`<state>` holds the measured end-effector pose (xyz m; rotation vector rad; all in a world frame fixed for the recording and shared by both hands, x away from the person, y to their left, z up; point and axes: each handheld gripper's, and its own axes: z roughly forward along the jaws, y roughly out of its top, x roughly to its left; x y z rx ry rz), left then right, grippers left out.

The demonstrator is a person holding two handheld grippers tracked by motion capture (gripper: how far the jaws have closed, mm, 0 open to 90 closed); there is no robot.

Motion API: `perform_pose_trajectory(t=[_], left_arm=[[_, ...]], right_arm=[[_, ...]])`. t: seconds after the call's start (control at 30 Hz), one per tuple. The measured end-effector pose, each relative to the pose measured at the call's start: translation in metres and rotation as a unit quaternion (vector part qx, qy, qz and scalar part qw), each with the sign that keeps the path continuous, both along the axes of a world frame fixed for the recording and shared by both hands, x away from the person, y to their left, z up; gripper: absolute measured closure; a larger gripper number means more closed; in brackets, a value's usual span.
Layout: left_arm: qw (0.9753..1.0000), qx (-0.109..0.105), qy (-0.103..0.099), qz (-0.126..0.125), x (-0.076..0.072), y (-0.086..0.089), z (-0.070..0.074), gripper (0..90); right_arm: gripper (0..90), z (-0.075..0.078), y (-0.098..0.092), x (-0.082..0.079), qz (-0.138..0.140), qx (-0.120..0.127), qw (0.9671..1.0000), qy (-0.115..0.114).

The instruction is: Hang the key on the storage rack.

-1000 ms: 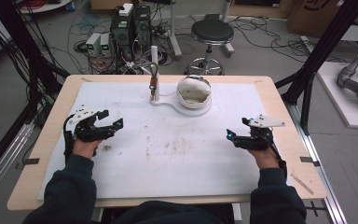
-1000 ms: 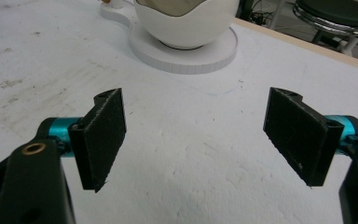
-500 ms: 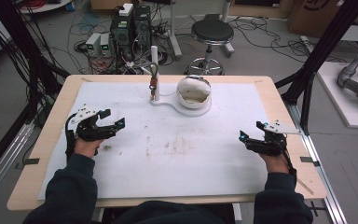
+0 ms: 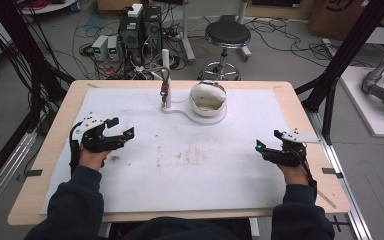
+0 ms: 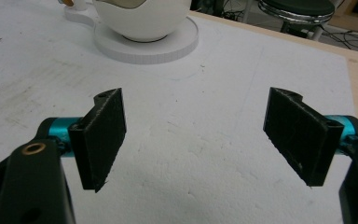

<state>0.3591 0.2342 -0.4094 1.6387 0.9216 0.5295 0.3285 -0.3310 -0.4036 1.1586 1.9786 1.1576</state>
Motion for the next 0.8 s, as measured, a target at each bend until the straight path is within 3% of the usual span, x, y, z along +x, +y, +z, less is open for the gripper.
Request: perform_pose_trajectory(t=[0.8], left_arm=[[1.0000,-0.002,0.006,-0.003,0.0013,-0.0010,-0.0018,20.9]], right_arm=[[21.5,-0.0034,-0.0021,0.0034,0.004,0.003,1.0000,0.002]])
